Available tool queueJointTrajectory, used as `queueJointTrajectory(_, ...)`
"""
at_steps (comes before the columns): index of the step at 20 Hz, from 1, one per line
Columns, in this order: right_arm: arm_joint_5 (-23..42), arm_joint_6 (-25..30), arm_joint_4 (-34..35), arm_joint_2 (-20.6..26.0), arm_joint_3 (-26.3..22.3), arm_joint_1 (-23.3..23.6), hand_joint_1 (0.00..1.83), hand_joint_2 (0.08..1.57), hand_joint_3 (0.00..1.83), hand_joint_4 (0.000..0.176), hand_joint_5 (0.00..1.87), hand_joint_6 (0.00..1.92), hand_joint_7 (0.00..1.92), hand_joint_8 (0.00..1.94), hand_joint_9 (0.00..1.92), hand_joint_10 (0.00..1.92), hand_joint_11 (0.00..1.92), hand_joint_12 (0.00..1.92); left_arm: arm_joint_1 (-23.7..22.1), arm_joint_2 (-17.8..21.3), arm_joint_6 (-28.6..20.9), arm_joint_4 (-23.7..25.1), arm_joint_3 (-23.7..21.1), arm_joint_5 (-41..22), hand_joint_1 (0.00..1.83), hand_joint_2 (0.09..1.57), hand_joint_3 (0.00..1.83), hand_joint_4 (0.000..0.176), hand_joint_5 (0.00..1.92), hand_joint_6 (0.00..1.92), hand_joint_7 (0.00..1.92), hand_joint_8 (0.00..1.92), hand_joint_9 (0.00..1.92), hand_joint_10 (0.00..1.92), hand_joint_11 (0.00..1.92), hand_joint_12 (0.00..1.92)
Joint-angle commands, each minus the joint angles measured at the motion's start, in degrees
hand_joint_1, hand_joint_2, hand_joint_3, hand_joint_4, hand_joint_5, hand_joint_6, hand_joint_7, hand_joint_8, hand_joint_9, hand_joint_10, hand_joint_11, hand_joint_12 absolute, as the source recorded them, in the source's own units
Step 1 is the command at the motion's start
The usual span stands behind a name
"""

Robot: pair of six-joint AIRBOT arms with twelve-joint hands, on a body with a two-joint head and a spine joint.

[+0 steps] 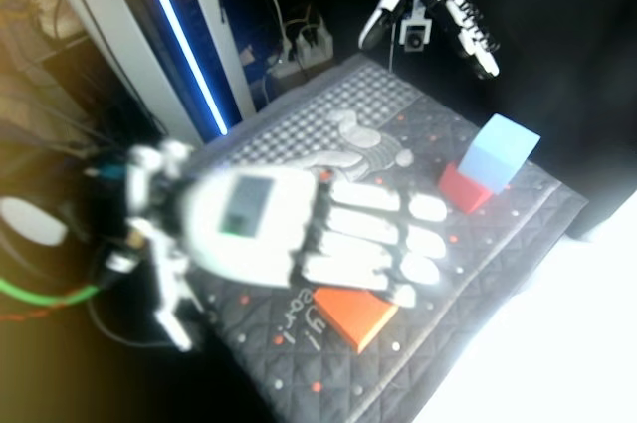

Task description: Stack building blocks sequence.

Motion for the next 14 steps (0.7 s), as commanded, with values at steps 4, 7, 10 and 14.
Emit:
queueJointTrajectory(4, 24.18, 0.66, 2.70, 7.59, -6.62, -5.10, 0.58, 1.20, 0.00, 0.000, 0.04, 0.00, 0.10, 0.00, 0.27, 0.03, 0.00, 1.34, 0.82, 0.31, -0.57, -1.23, -0.38, -12.13, 0.84, 0.71, 0.00, 0.145, 0.00, 0.00, 0.00, 0.00, 0.00, 0.00, 0.00, 0.00)
queueJointTrajectory(7, 37.99, 0.64, 8.72, 11.83, -11.13, -15.21, 0.52, 1.24, 0.01, 0.000, 0.24, 0.02, 0.22, 0.02, 0.26, 0.01, 0.00, 1.09, 2.82, 0.60, -0.49, -3.11, -1.66, -18.98, 0.78, 0.72, 0.00, 0.159, 0.00, 0.00, 0.00, 0.00, 0.00, 0.00, 0.00, 0.00)
queueJointTrajectory(10, 49.97, 0.38, 16.76, 13.84, -15.80, -30.50, 0.62, 1.19, 0.00, 0.000, 0.47, 0.01, 0.43, 0.02, 0.35, 0.02, 0.00, 0.84, 4.29, 0.35, -0.12, -4.55, -2.70, -23.93, 0.76, 0.74, 0.01, 0.176, 0.00, 0.00, 0.00, 0.00, 0.00, 0.00, 0.00, 0.00)
queueJointTrajectory(14, 57.34, -0.29, 25.62, 13.94, -19.64, -43.71, 0.61, 1.00, 0.00, 0.029, 0.20, 0.00, 0.33, 0.00, 0.30, 0.00, 0.00, 0.54, 4.70, -1.64, -0.31, -4.99, -2.99, -23.98, 0.68, 0.78, 0.02, 0.168, 0.00, 0.00, 0.00, 0.00, 0.00, 0.00, 0.00, 0.00)
